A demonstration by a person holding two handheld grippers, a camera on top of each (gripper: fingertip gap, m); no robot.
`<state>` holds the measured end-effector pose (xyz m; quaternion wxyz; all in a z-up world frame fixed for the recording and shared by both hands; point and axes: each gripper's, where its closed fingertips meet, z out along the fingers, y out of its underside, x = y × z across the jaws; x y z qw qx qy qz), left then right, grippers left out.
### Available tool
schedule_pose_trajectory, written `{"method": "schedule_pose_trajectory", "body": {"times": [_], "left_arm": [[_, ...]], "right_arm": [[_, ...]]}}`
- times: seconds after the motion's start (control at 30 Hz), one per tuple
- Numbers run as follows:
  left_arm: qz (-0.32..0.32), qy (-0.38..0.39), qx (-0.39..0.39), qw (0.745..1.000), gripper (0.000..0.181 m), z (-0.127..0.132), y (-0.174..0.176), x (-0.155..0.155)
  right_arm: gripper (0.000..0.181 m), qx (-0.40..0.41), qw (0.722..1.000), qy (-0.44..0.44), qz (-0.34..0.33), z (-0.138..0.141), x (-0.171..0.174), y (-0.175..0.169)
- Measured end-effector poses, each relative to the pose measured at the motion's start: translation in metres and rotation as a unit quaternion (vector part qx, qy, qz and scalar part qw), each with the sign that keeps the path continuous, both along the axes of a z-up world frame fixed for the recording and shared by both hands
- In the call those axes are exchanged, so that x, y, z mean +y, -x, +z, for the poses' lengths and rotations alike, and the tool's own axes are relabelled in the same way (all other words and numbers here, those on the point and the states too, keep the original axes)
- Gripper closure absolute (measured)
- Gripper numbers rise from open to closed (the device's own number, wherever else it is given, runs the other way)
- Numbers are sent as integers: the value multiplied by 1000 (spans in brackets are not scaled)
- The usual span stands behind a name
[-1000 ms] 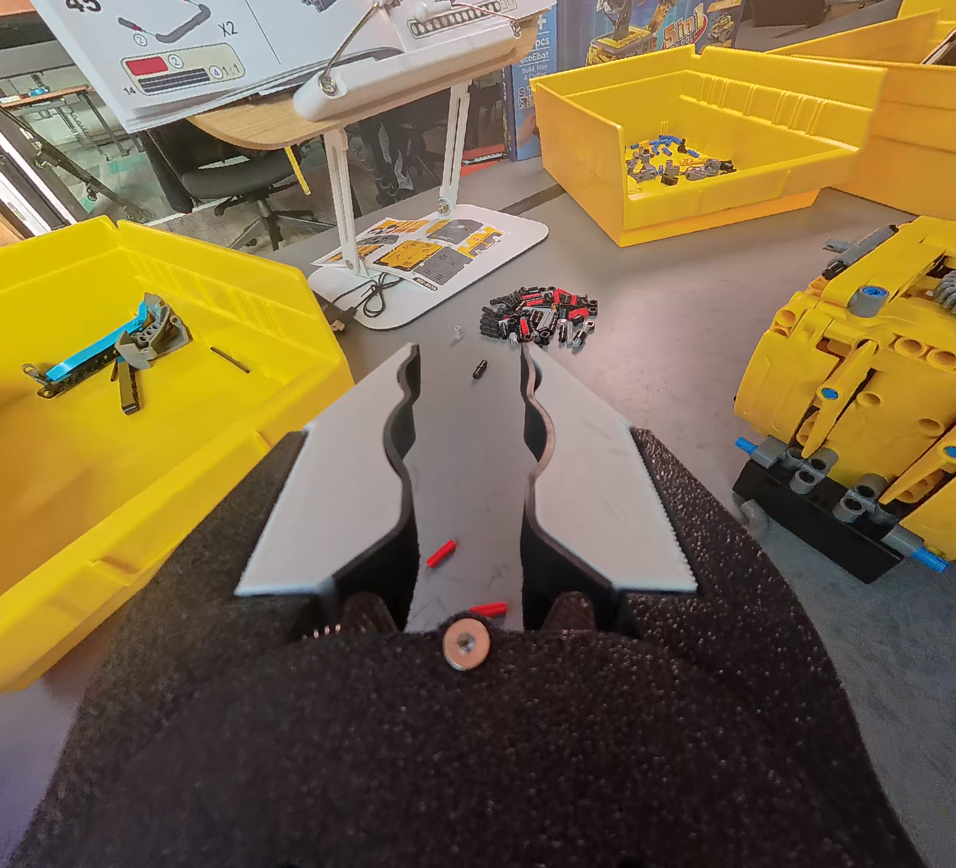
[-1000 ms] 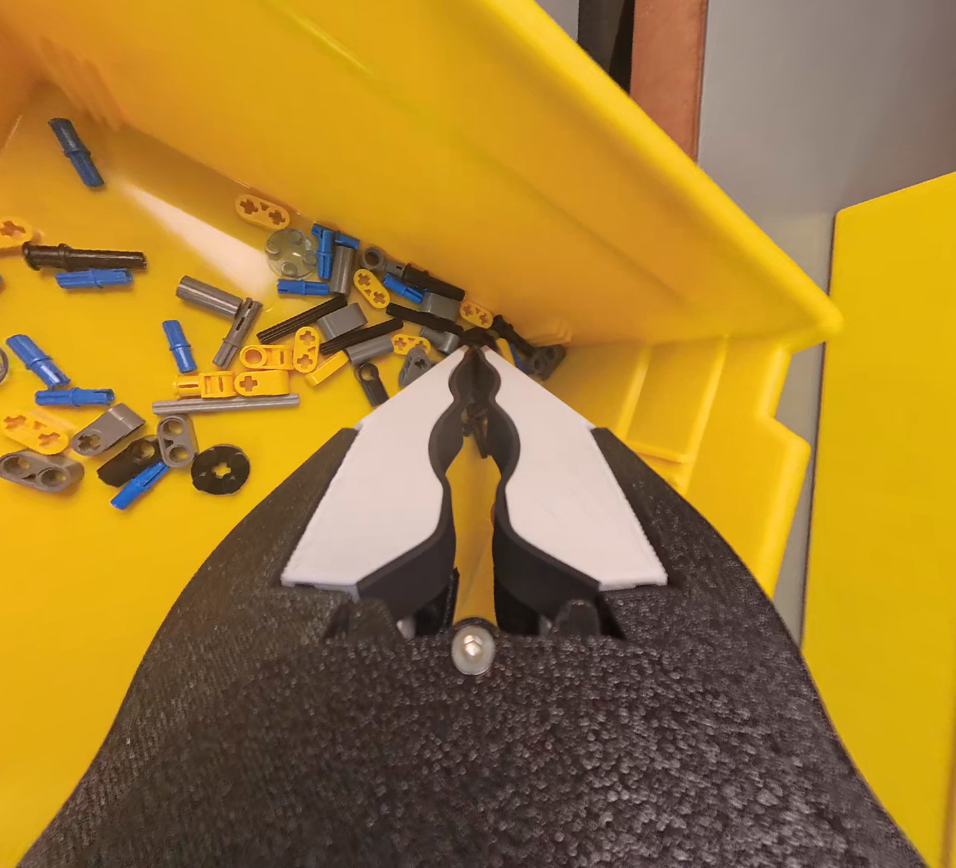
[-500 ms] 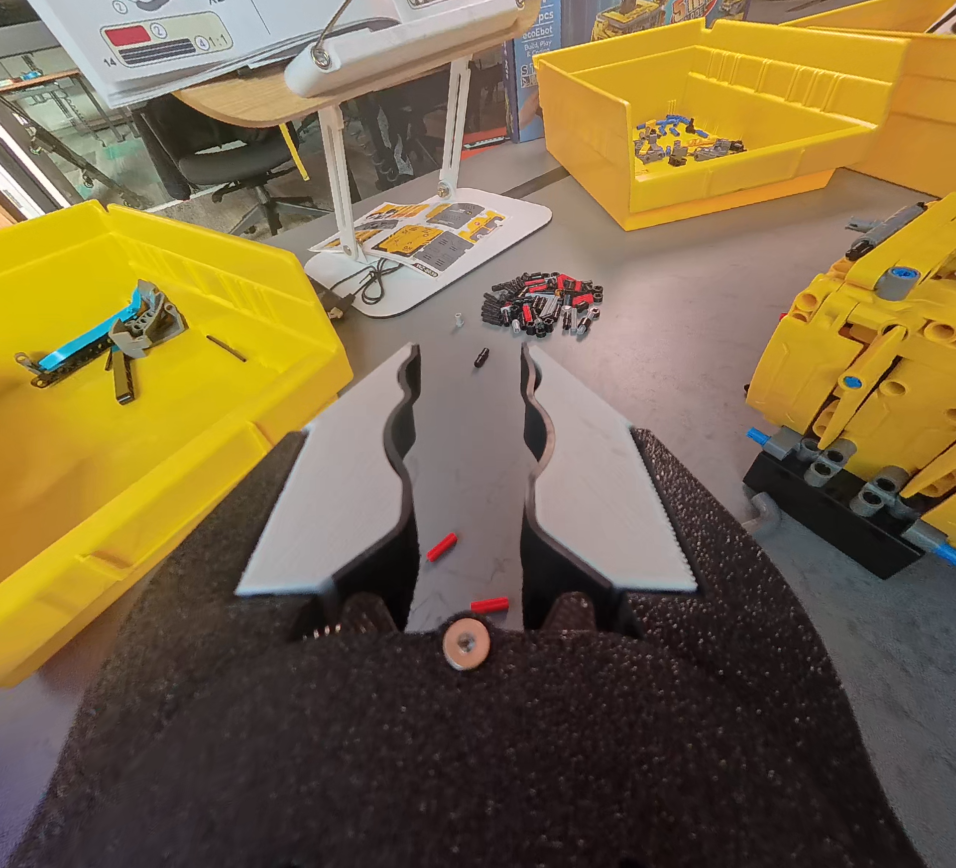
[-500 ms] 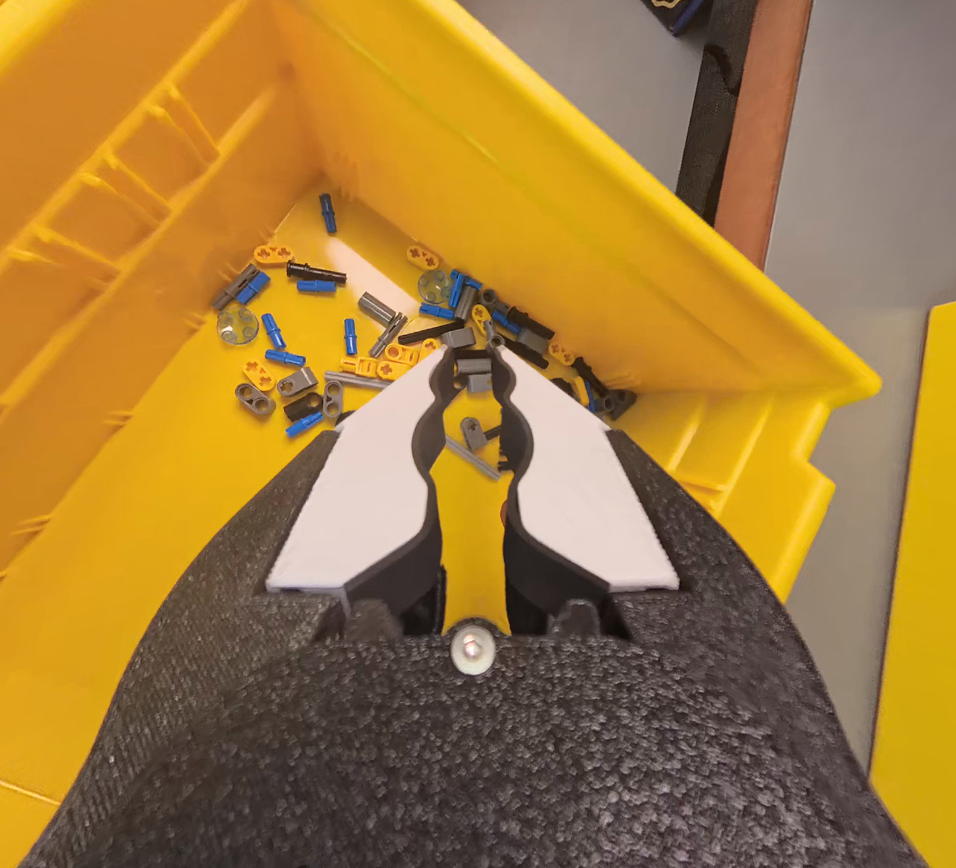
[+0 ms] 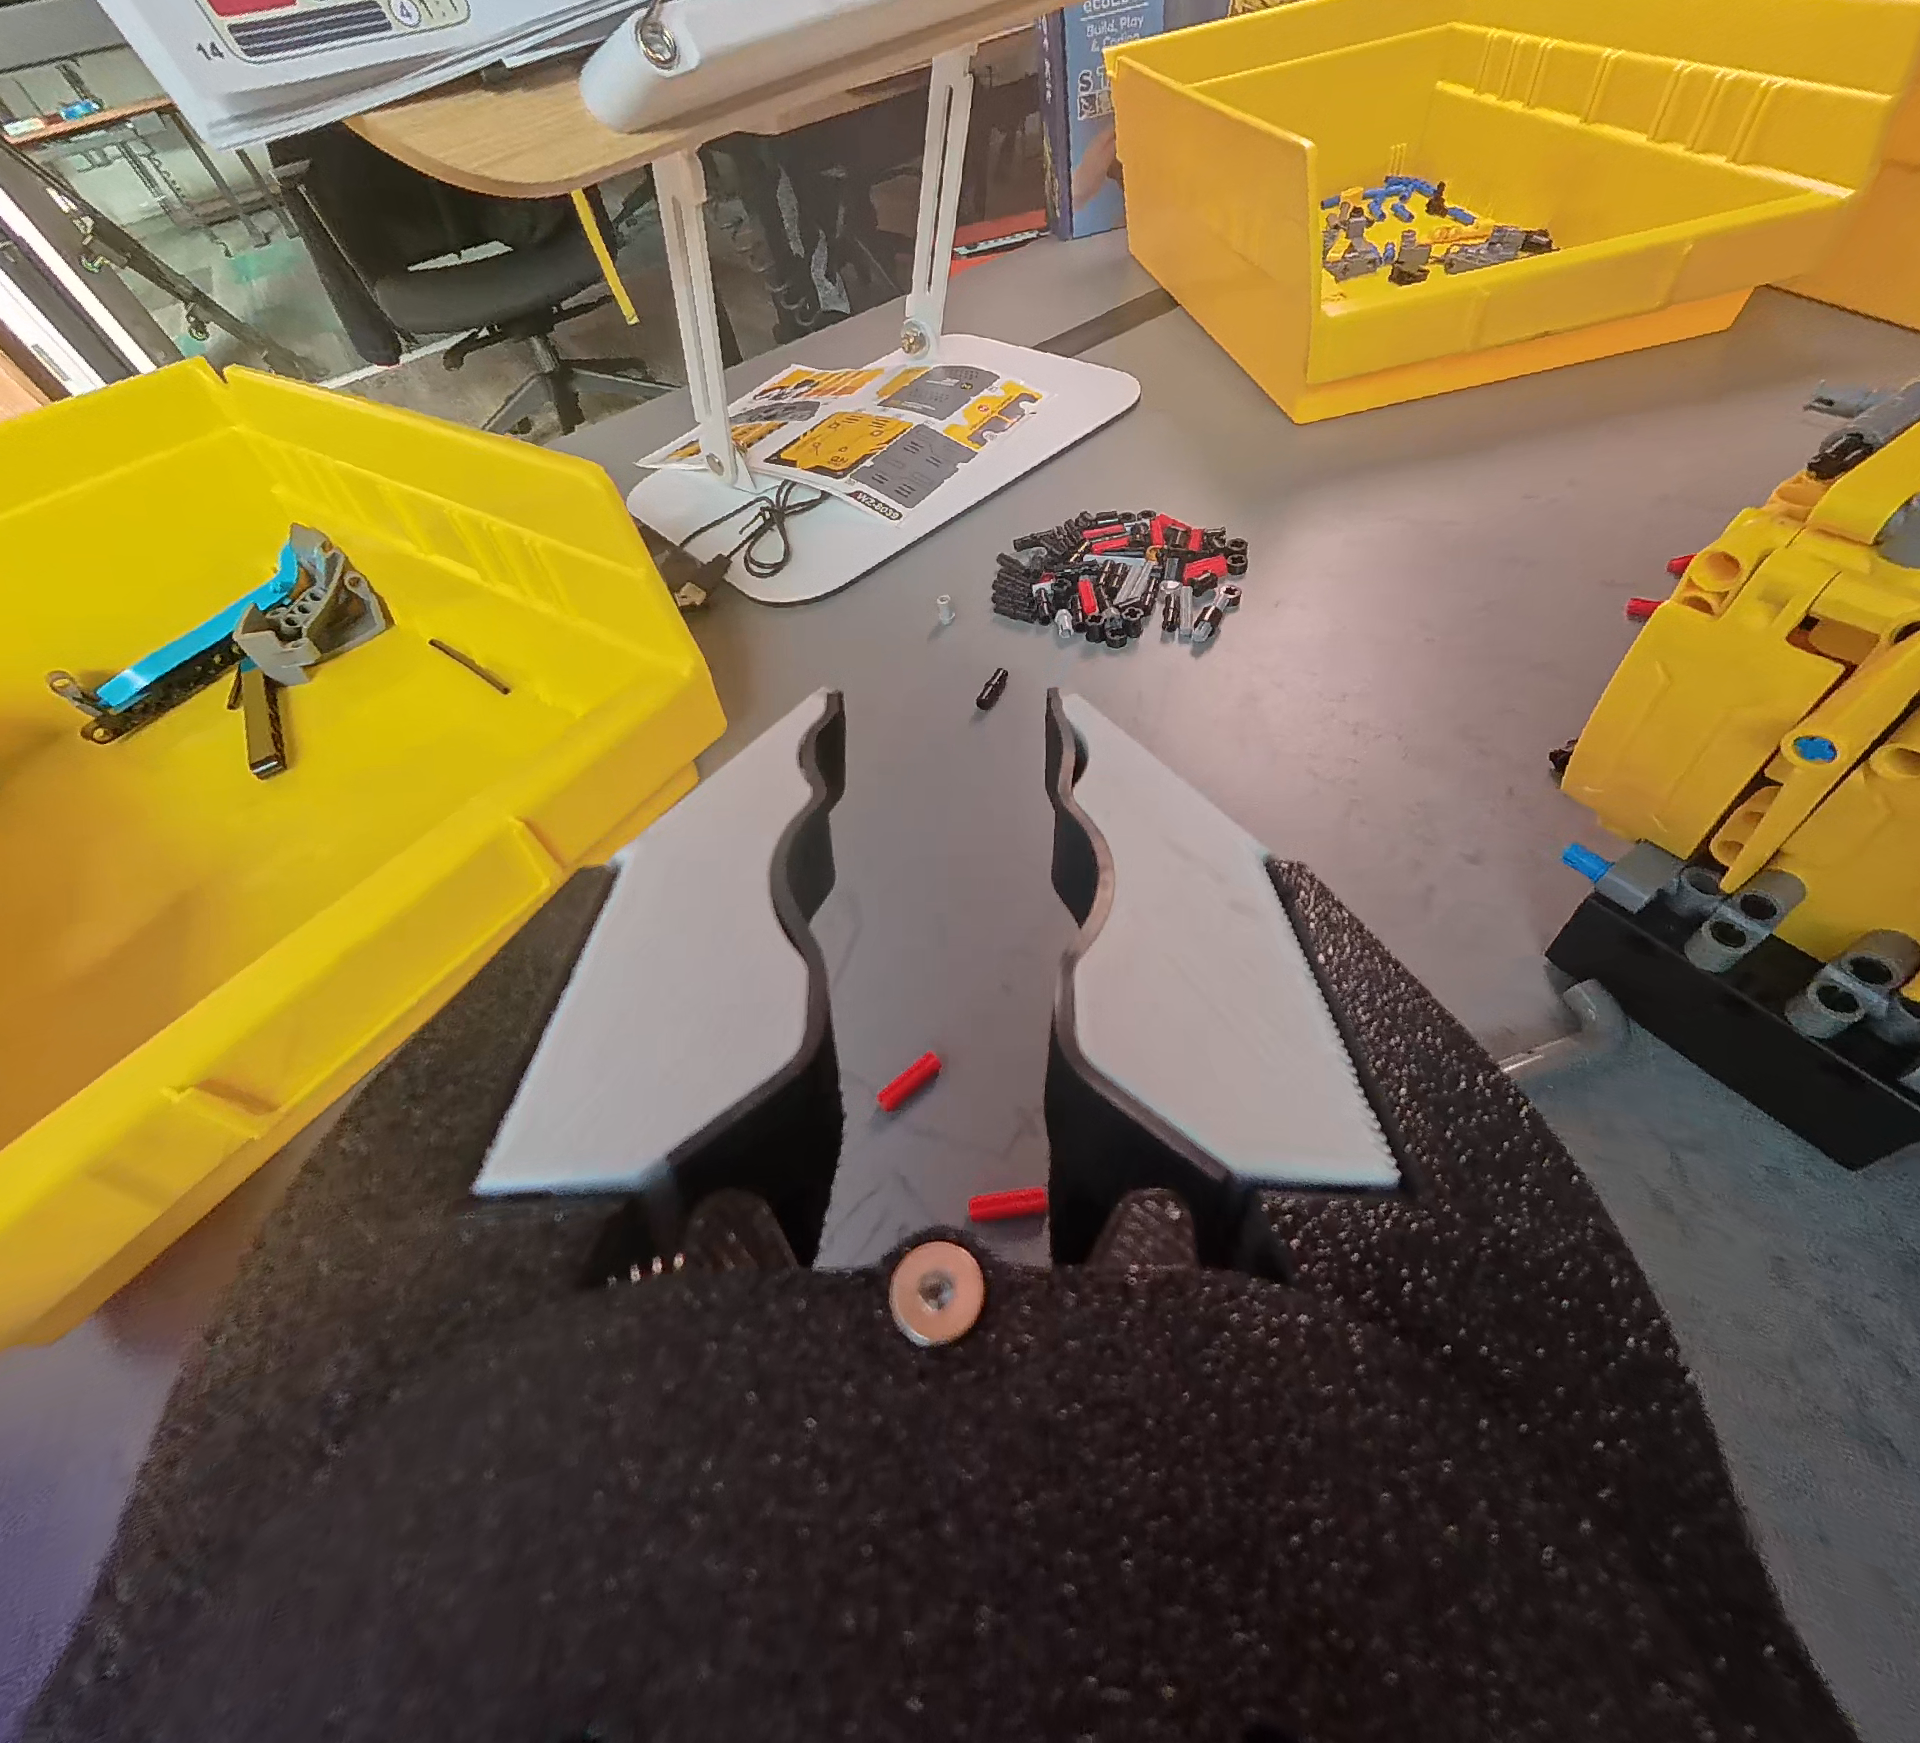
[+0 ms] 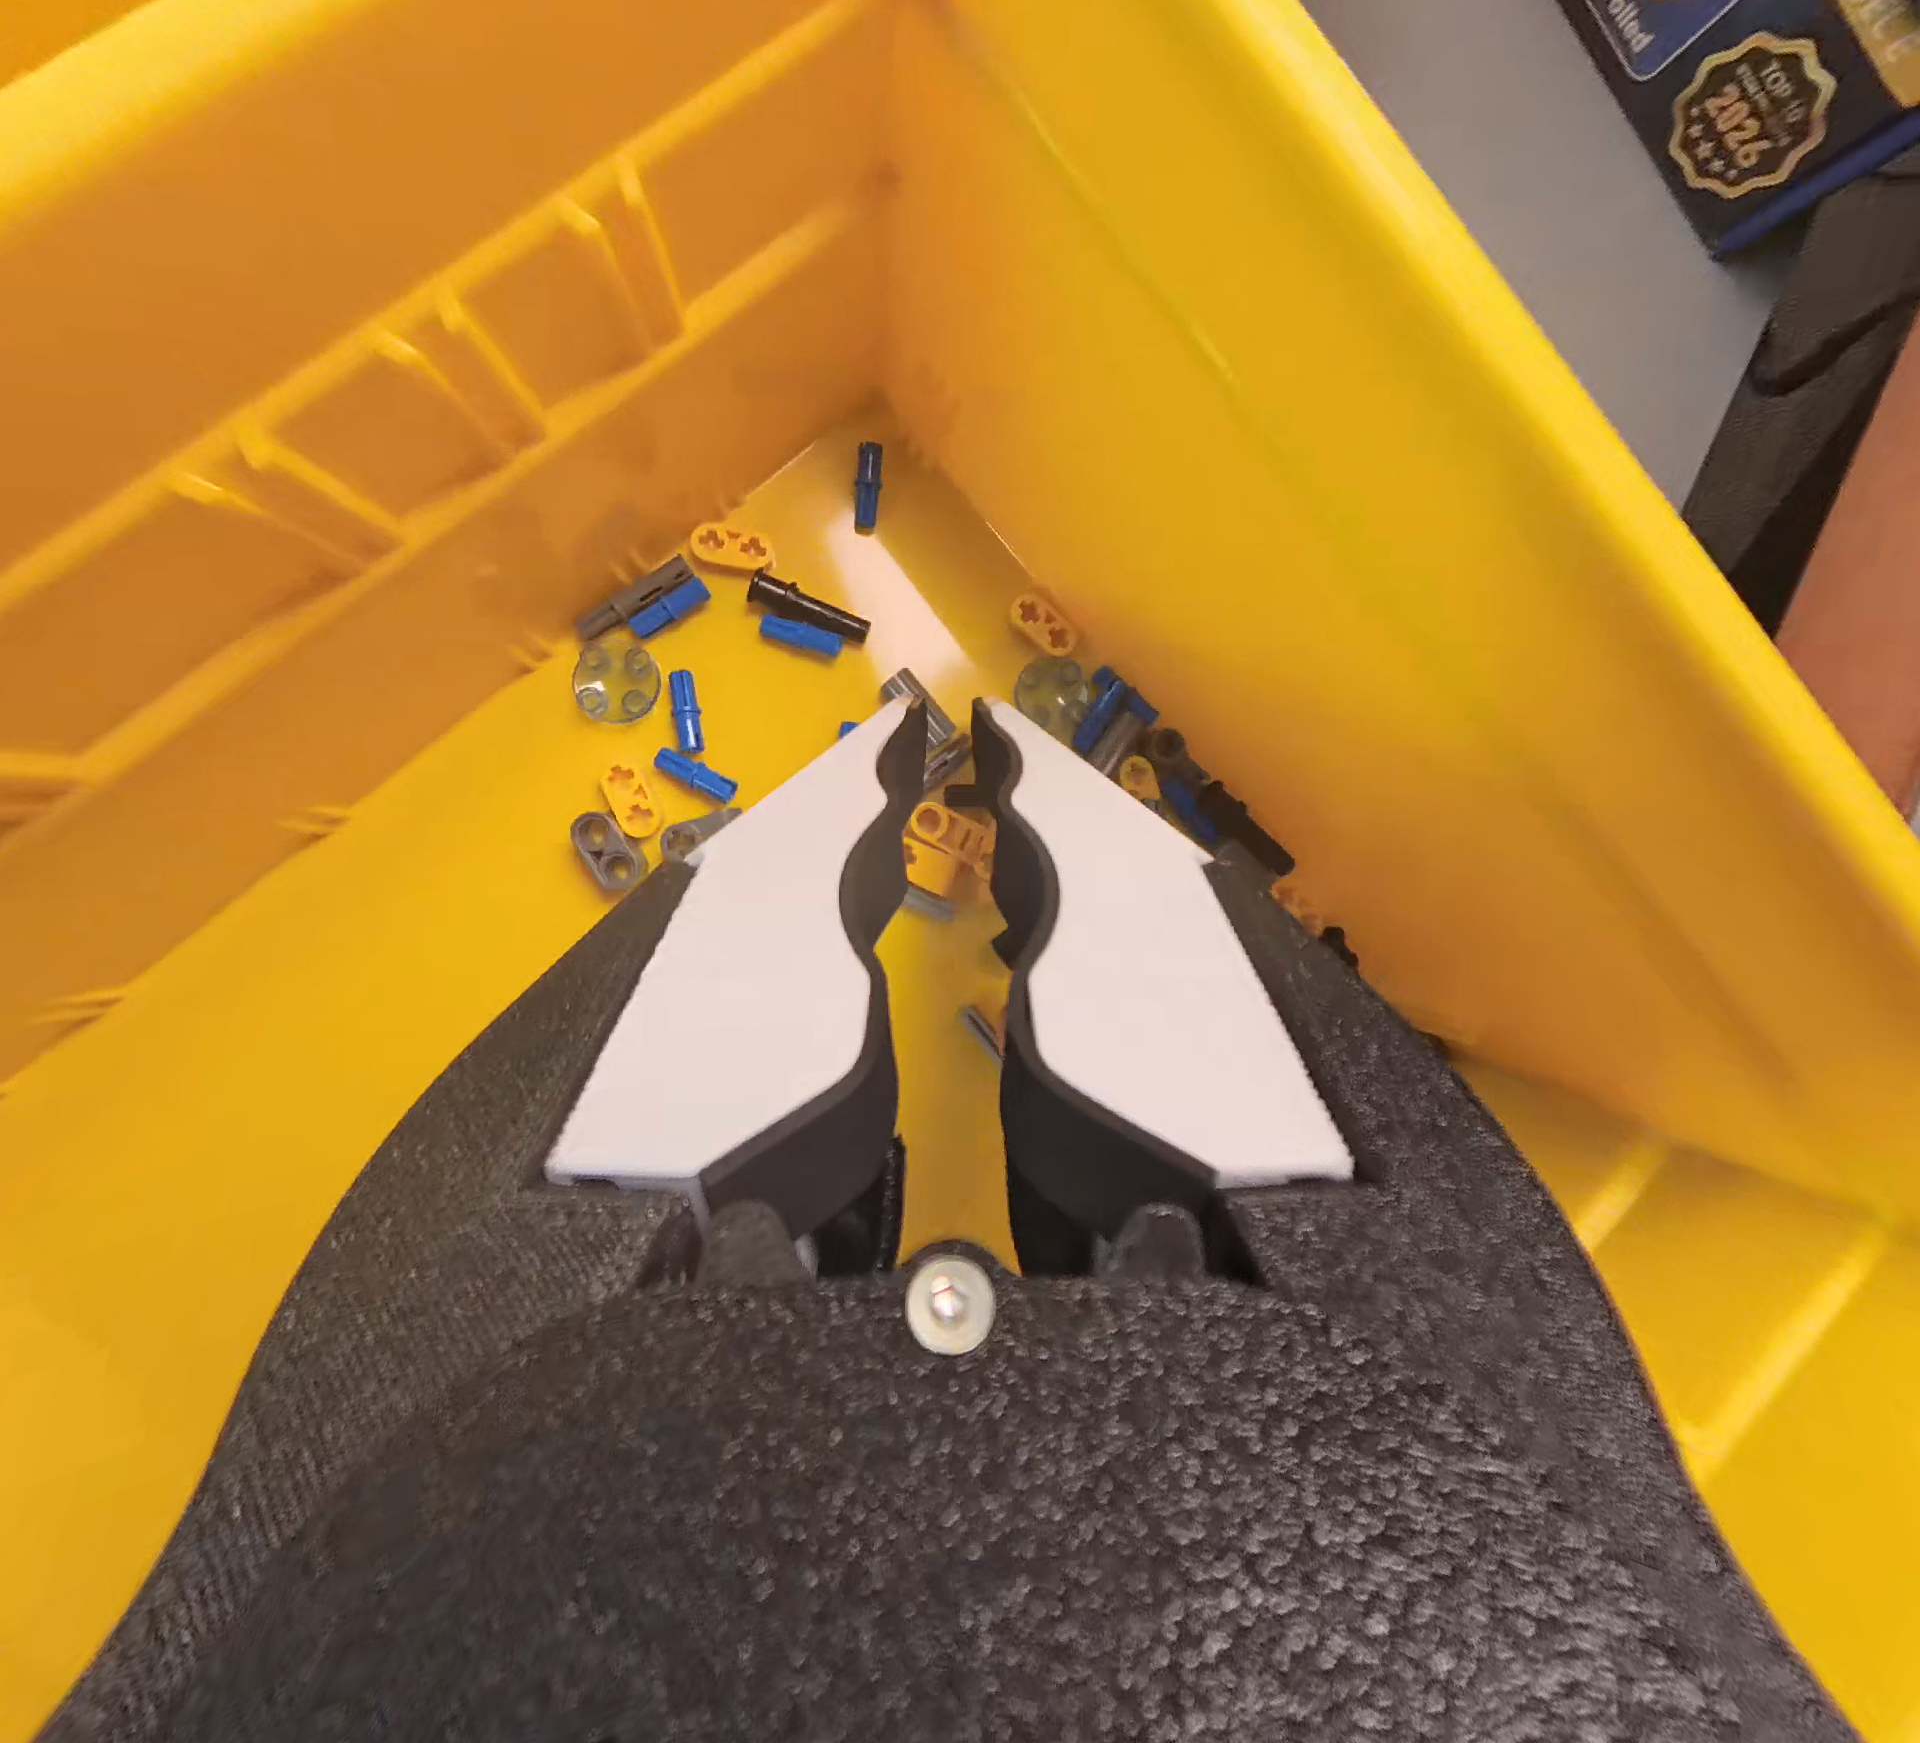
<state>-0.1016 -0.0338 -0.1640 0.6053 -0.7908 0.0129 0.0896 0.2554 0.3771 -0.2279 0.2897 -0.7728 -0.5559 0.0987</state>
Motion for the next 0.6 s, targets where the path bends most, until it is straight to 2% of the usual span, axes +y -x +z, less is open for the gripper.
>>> {"method": "schedule_pose_trajectory", "body": {"times": [0.23, 0.47, 0.6], "left_arm": [[6, 2, -2, 1000, 144, -1, 3, 0], [7, 5, -4, 1000, 144, -2, 4, 1], [7, 2, -6, 1000, 144, -1, 5, 0]], "right_arm": [[172, -46, 998, 0, 43, -5, -13, -6], [164, -76, 992, -17, 97, -3, -3, 2], [174, -67, 990, 27, 119, -9, -7, 7]]}}
